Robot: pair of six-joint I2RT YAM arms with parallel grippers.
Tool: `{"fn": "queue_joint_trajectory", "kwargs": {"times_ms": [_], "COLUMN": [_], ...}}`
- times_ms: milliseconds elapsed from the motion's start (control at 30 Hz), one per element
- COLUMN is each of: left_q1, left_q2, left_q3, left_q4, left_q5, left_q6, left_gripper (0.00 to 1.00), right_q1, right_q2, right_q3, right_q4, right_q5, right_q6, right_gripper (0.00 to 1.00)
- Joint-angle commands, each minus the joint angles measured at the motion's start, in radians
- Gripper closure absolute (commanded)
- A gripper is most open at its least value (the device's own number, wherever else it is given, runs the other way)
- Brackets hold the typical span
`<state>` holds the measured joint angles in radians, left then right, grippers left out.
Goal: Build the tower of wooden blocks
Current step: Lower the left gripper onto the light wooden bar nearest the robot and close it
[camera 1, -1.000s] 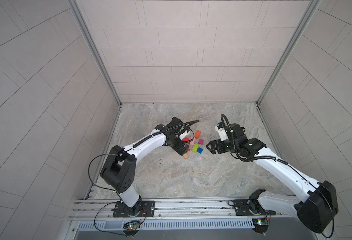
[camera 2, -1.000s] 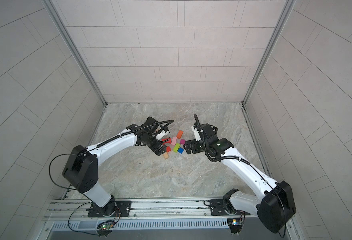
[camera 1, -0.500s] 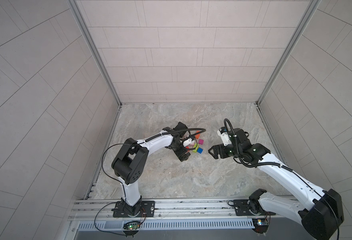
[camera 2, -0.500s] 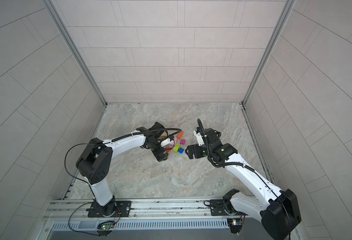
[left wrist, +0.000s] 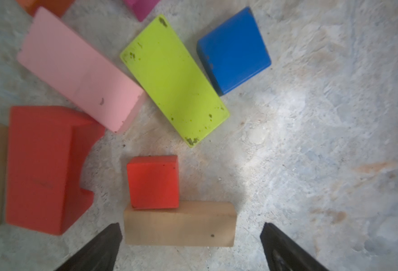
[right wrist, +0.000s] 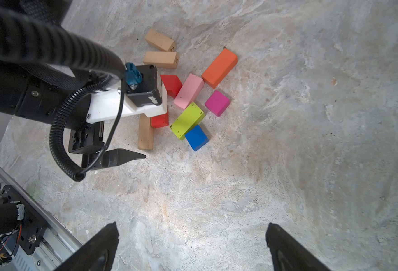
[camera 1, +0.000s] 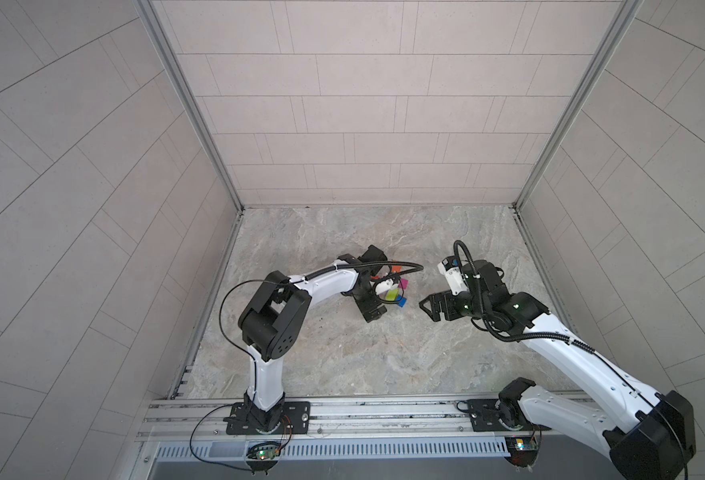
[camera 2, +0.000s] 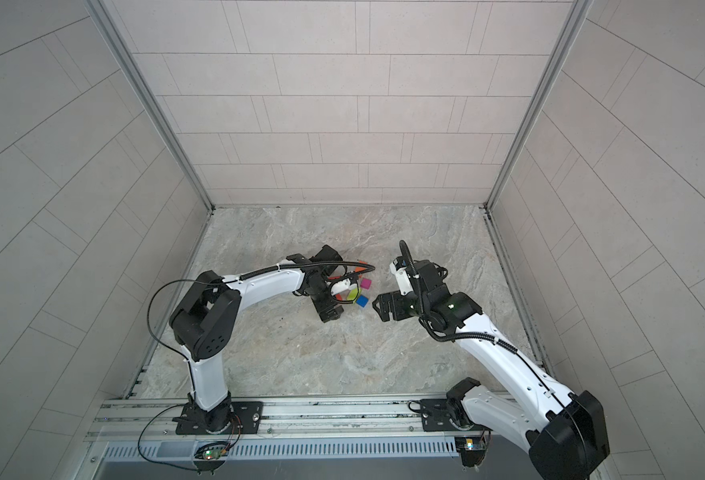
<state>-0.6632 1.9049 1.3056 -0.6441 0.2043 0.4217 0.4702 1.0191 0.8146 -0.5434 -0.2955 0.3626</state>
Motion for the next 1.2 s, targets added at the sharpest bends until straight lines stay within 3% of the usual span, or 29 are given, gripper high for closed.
{"fn": "queue_joint_trajectory", "kwargs": {"times_ms": [0, 767, 1167], "left_q1": [-0.001, 0.007, 0.003], "left_q2": [0.001, 0.078, 0.068], "left_q3": [0.027, 0.058, 0.044], "left_q4": [-0.04, -0.052, -0.038], "left_q5": [-0.026, -0.025, -0.092], "left_q6": [0.025, 0.023, -0.124], "left_gripper": [0.0, 0.01, 0.2], "right_q1": [-0.004, -0.01, -0.015], "right_q2": [-0.018, -0.009, -0.03], "right_q3": [-0.009, -0.007, -0.009], "right_q4": [-0.028, -0.032, -0.033], "right_q5": [0.005, 0.007, 0.032], "right_q6": [-0.016, -0.021, -0.021], "right_gripper": [0.01, 0.01, 0.01]}}
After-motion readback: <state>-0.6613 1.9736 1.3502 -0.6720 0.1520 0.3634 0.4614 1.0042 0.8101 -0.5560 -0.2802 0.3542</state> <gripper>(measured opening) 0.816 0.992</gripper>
